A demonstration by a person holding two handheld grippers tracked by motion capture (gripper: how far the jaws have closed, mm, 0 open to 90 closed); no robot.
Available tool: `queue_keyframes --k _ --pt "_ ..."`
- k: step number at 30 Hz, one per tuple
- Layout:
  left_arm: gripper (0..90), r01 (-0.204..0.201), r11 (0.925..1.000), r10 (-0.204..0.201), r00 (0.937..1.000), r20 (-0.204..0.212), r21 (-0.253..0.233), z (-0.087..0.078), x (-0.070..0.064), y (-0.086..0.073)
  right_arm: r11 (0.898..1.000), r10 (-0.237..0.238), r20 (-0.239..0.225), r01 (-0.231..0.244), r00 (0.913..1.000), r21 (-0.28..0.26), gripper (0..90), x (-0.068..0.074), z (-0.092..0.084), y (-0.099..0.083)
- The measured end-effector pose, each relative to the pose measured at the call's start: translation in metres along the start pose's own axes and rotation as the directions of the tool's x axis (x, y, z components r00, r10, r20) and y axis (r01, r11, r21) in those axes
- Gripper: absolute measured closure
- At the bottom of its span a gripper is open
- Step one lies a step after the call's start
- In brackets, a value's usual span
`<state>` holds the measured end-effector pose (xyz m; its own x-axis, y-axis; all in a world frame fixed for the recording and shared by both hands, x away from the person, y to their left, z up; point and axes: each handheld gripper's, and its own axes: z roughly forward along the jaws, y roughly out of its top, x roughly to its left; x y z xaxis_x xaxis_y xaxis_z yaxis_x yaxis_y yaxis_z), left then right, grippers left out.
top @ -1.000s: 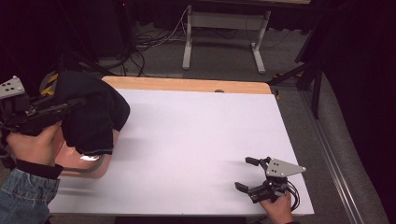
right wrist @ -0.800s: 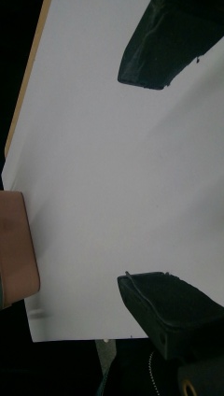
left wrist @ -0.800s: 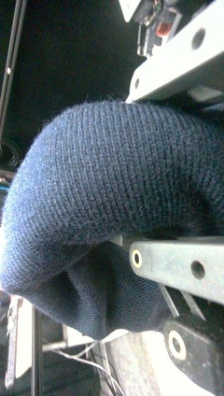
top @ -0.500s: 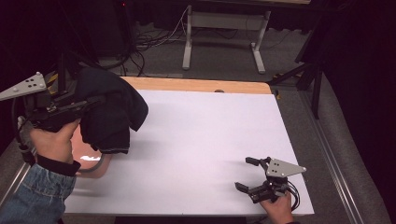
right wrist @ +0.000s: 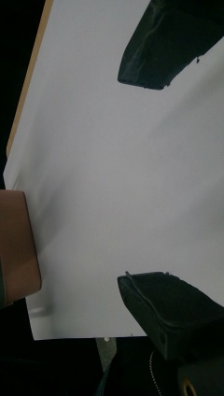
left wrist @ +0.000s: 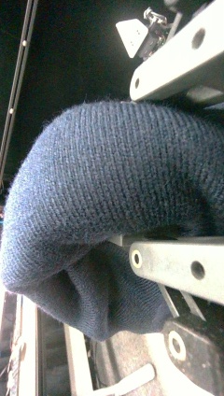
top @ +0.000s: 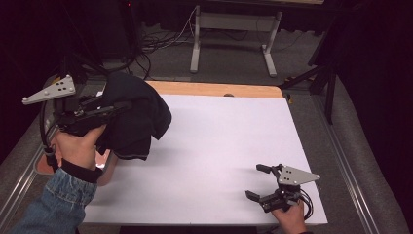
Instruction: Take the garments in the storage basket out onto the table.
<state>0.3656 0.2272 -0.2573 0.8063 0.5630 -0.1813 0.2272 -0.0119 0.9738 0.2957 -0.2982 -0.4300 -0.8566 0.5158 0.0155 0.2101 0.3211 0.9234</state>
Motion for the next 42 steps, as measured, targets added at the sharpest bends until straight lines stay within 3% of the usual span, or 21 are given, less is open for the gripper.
queue_keyframes --k 9,25,42 --pt "59.7 0.003 0.9999 -0.003 0.9996 0.026 0.014 0.020 -0.005 -0.005 1.000 -0.002 -0.002 0.002 1.0000 0.001 4.6 0.001 0.000 0.000" --pt "59.2 -0.001 0.9980 -0.003 0.9980 0.062 0.064 0.068 -0.009 -0.023 1.000 0.006 0.016 -0.006 0.9999 -0.003 4.6 0.003 -0.008 -0.003" --pt "58.9 -0.023 0.9874 0.014 0.9981 0.060 0.157 0.108 -0.013 -0.047 1.000 0.008 0.021 -0.008 0.9997 -0.002 4.6 0.003 -0.009 -0.004"
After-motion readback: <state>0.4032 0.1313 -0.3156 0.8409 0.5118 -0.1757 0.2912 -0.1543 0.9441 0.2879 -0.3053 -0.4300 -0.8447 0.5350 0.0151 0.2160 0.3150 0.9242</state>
